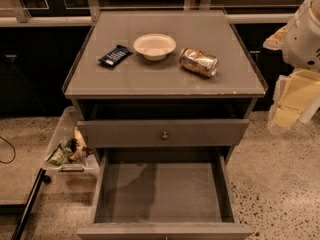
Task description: Place orange can into middle drawer
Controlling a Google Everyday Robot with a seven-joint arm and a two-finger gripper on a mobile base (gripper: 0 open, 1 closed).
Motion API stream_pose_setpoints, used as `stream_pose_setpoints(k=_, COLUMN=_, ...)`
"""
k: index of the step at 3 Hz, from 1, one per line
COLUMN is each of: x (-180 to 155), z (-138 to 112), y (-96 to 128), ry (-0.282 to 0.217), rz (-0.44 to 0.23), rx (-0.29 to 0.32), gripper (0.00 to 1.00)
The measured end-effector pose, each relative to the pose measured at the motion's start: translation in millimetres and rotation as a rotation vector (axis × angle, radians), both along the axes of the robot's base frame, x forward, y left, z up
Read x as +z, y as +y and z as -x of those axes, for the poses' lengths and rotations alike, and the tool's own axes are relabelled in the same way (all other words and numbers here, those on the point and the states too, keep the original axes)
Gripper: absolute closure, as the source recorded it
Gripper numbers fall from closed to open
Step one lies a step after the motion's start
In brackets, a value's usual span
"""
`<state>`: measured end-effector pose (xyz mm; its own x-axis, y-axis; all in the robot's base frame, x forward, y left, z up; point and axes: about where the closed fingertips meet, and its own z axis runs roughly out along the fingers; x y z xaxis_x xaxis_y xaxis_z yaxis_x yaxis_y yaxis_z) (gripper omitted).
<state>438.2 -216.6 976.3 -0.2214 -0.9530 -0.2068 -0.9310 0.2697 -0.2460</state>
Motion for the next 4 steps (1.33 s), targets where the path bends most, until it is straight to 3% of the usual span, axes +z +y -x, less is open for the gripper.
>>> stream_pose_setpoints(k=2, x=-0.9, z=-8.6, y=2.3, ry=-0.016, rz=-0.024, rx=0.010, gripper=0.00)
stream_pose_setpoints(k=4, x=-21.3, z=-98.5, y=21.4, ry=-0.099, rz=-0.167, rx=0.068, gripper=0.00)
